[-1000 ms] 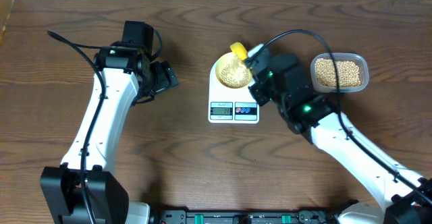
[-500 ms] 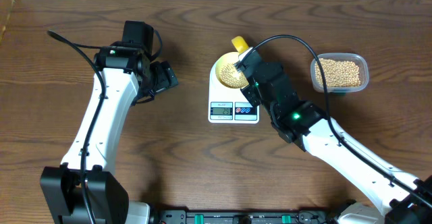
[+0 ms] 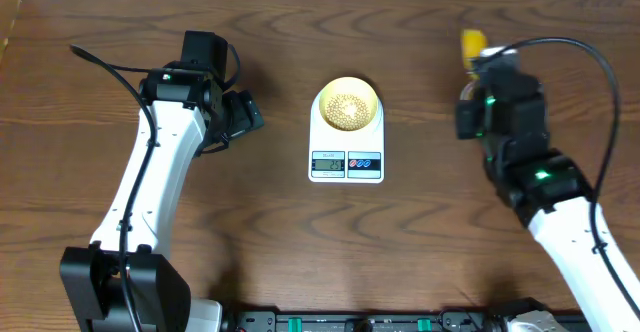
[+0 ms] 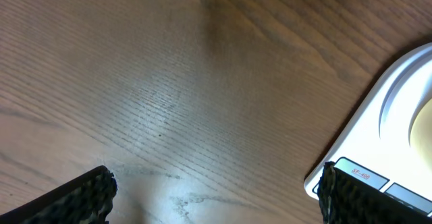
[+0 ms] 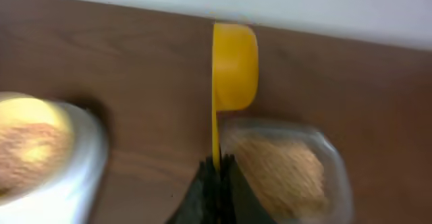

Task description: Scoop item into bowl and weigh 50g on scale

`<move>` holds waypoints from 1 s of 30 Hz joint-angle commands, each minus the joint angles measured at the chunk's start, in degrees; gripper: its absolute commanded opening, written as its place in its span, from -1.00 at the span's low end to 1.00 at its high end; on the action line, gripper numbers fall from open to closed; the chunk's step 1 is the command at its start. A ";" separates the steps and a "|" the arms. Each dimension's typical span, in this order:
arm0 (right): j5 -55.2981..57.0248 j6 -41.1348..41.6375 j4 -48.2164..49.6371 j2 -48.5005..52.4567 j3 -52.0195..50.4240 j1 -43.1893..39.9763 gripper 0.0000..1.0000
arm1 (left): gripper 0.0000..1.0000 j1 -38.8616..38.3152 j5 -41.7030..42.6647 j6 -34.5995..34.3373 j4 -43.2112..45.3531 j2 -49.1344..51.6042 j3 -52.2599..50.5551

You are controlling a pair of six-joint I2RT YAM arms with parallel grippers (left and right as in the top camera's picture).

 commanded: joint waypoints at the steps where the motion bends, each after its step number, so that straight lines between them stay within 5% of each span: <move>1: 1.29 3.52 -4.50 0.66 0.11 -6.16 -0.98 | 0.96 0.20 -0.70 -0.55 -0.11 0.11 0.42; 12: -14.27 -0.15 -9.09 2.95 0.00 -22.27 -0.98 | 0.96 0.20 -0.70 -0.55 -0.11 0.11 0.42; 25: -24.44 -1.97 -9.33 12.98 0.00 -23.19 -0.98 | 0.96 0.20 -0.70 -0.55 -0.11 0.11 0.42; 30: -37.64 -1.99 -8.35 14.88 0.00 -23.19 -0.98 | 0.96 0.20 -0.70 -0.55 -0.11 0.11 0.42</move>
